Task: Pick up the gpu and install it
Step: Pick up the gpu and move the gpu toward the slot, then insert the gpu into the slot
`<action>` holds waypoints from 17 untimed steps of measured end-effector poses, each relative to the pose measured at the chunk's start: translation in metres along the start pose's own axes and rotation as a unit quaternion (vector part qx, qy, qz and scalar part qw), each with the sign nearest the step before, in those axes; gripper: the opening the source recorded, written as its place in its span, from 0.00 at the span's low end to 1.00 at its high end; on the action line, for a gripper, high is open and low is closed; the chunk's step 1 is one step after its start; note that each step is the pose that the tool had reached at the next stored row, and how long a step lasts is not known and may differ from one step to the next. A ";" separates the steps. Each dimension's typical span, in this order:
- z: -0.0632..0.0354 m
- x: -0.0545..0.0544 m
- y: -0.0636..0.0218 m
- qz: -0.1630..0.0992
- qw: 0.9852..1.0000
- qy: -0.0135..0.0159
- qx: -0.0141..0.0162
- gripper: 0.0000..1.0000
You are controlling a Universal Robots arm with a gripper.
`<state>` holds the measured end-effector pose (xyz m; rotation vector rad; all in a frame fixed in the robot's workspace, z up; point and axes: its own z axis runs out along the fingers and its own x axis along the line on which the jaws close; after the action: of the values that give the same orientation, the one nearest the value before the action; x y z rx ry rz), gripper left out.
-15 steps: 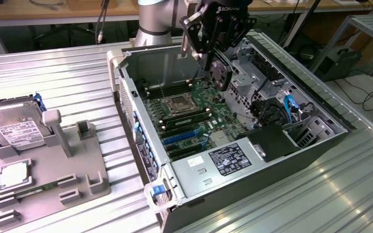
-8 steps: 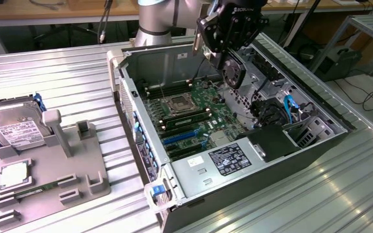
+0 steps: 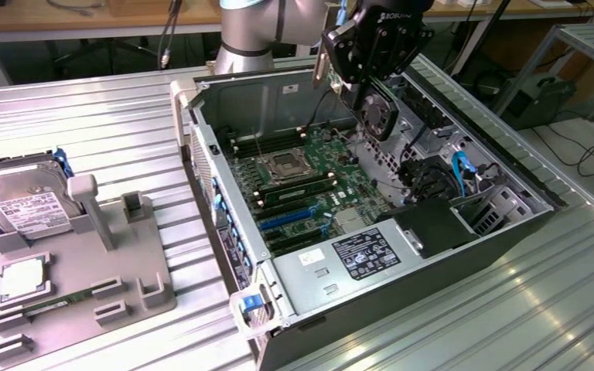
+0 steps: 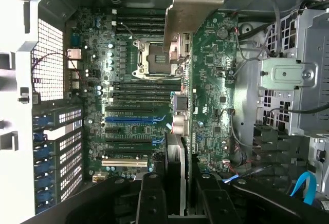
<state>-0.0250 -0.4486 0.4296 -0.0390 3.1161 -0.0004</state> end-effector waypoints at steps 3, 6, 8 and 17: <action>0.0000 0.000 0.0000 0.000 1.000 0.000 0.000 0.28; 0.0000 0.000 0.0000 0.000 1.000 0.000 0.000 0.28; 0.0000 0.000 0.0000 0.000 1.000 0.000 0.000 0.28; 0.0000 0.000 -0.0001 -0.036 0.999 0.000 -0.001 0.28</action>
<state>-0.0251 -0.4487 0.4296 -0.1516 3.1127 0.0011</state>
